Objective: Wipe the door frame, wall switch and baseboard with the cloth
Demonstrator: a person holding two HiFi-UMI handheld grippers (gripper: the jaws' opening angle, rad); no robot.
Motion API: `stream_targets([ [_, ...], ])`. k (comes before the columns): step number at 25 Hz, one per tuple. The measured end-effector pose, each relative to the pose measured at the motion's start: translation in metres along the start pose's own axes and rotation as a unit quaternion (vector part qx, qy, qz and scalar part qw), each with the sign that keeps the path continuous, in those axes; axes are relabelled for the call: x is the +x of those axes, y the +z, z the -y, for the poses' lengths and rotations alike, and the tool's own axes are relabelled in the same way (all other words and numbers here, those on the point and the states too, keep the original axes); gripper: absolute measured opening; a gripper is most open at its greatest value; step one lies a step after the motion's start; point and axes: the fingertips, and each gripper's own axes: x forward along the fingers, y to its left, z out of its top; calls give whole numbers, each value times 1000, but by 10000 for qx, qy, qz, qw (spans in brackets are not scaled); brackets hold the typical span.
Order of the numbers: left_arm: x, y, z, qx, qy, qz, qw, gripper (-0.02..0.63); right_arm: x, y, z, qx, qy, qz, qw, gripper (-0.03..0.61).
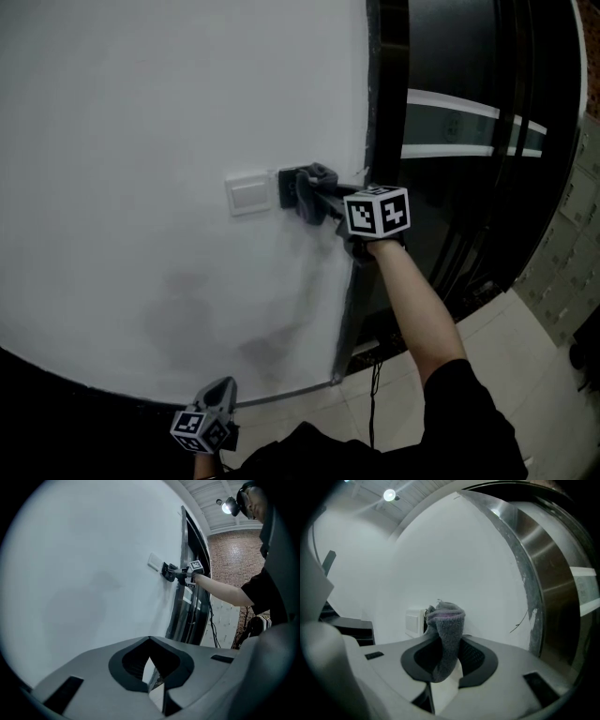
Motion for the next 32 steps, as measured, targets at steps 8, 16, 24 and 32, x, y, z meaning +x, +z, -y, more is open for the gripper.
stream_targets([
  [8,-3,-2,-2,11,31,27,10000,2,-9,-12,14,-22,-340,-21,9994,93],
  [16,-20,26,-32,256,579,547,9965,2,-42,-48,1,-199,-418,331,9984,91],
  [24,-48,71,-57,319,1028,1197,9870,2,-103,-129,-22,-436,-778,541,9945,91],
  [32,-43,48,-55,328,975,1040,9892,0,-134,-235,-33,30,-663,9,9978,91],
])
